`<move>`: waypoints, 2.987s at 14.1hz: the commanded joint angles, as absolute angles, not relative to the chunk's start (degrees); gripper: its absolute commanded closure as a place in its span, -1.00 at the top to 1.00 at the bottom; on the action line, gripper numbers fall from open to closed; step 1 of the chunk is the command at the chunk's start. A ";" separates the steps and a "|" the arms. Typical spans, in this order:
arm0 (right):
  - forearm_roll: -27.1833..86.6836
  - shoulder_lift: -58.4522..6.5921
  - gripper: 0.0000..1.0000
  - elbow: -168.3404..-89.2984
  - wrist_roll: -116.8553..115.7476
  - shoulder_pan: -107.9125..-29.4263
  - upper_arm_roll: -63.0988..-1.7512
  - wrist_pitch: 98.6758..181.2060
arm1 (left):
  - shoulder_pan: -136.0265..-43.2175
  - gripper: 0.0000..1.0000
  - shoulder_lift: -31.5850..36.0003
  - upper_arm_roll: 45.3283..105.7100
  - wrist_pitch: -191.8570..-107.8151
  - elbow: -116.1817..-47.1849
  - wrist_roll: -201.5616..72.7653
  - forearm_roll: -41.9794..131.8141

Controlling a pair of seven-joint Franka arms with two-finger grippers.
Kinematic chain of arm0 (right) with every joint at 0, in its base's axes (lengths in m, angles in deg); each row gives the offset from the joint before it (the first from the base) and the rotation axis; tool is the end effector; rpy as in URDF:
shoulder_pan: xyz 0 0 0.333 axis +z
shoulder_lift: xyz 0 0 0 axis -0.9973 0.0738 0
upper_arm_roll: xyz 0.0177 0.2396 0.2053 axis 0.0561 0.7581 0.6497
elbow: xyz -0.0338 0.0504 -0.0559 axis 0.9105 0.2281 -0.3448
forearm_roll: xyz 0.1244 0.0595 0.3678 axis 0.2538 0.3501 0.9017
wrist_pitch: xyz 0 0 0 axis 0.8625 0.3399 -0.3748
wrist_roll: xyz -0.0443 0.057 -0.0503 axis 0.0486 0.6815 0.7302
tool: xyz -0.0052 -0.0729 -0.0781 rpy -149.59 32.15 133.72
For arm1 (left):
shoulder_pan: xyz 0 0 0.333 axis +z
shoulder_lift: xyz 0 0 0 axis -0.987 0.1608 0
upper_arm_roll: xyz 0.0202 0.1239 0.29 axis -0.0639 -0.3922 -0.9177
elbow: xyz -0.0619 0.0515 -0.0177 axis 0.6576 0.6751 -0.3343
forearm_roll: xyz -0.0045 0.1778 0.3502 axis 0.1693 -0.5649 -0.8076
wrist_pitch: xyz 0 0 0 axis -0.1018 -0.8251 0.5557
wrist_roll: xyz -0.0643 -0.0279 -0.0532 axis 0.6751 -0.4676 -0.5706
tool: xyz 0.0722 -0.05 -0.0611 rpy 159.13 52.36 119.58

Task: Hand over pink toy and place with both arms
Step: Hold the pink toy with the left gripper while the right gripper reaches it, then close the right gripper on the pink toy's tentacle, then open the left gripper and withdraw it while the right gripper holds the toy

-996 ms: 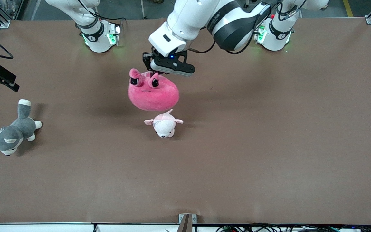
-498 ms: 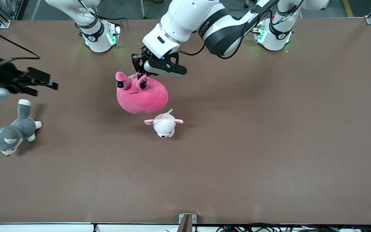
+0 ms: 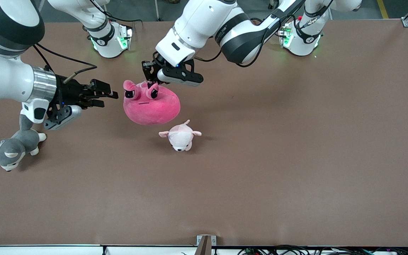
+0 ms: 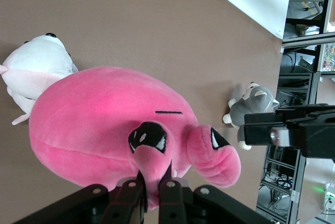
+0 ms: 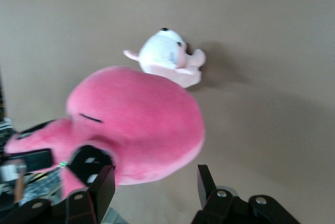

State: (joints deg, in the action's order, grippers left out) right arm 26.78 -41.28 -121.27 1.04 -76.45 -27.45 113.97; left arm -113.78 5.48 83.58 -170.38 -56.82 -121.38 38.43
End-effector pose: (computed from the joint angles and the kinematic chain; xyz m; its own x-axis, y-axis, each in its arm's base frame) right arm 0.5738 0.1506 0.5500 0.9616 0.2523 -0.1077 0.1492 -0.8106 -0.5663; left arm 0.4489 -0.5915 0.5485 0.9743 0.2238 0.0274 0.1577 -0.7633 0.6266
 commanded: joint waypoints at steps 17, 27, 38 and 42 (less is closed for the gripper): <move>31.22 -41.22 0.40 -121.38 -2.69 -72.15 -27.94 112.03 | -114.59 -1.00 6.91 83.12 -171.80 -54.83 -121.84 38.83; 31.14 -40.25 -0.99 -120.94 -2.16 -71.35 -27.94 112.30 | -114.59 -0.99 7.00 83.12 -173.03 -54.83 -121.67 38.83; 31.05 -40.43 -0.99 -120.94 -1.99 -74.59 -28.29 106.86 | -113.53 1.00 2.96 82.25 -164.97 -55.18 -122.37 38.21; 30.96 -40.52 -0.99 -120.76 1.78 -81.26 -28.47 102.20 | -109.07 1.00 -3.62 78.47 -150.40 -55.71 -121.93 36.64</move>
State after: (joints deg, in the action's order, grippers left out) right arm 30.28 -40.08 -120.98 -0.53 -77.47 -28.77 104.33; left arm -111.85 0.65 79.45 -157.07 -54.56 -121.39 38.16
